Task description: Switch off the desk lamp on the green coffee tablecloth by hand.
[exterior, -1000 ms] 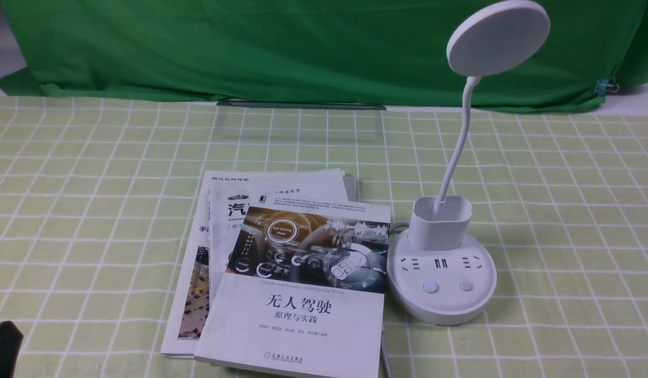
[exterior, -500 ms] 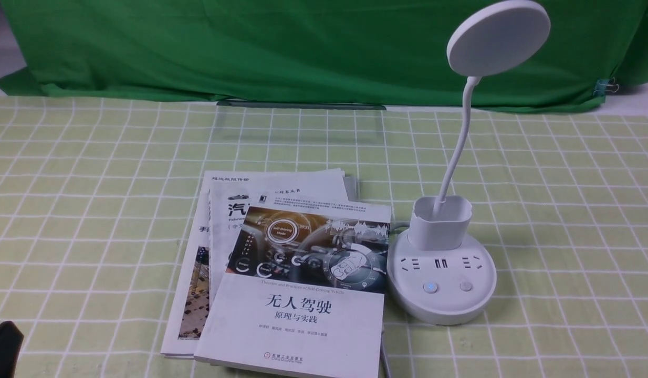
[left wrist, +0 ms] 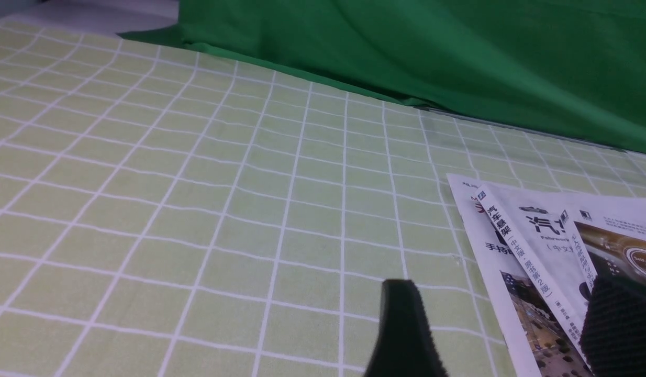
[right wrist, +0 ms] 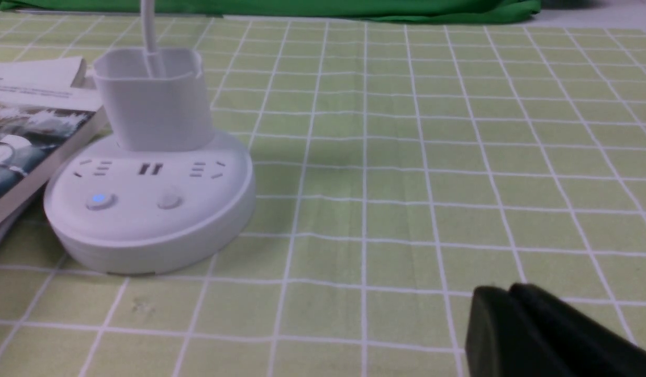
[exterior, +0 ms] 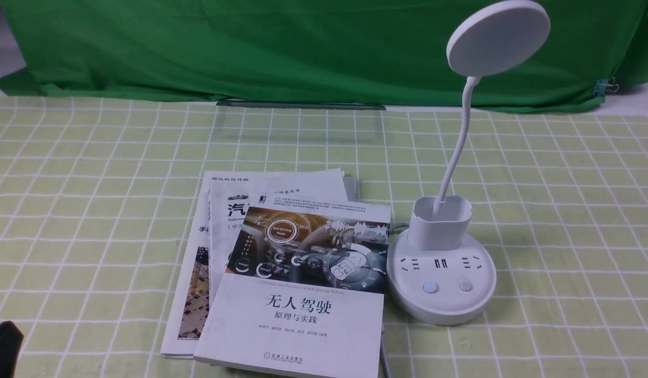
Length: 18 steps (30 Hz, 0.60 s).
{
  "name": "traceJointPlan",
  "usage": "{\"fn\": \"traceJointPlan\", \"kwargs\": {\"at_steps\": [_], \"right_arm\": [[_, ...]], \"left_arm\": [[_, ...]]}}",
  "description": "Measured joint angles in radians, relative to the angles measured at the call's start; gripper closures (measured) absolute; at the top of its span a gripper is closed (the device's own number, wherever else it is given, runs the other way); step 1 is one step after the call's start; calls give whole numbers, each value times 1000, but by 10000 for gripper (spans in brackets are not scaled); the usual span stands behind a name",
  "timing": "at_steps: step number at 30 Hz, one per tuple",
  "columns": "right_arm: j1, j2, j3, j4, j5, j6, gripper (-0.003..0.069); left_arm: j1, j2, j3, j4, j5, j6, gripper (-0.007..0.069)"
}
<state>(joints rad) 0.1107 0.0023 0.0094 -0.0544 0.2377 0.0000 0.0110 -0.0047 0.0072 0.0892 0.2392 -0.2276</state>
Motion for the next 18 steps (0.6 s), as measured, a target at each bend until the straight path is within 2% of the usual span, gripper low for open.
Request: {"fn": "traceJointPlan", "kwargs": {"at_steps": [18], "right_arm": [[0, 0, 0, 2, 0, 0, 525]], "left_arm": [[0, 0, 0, 0, 0, 0, 214]]}}
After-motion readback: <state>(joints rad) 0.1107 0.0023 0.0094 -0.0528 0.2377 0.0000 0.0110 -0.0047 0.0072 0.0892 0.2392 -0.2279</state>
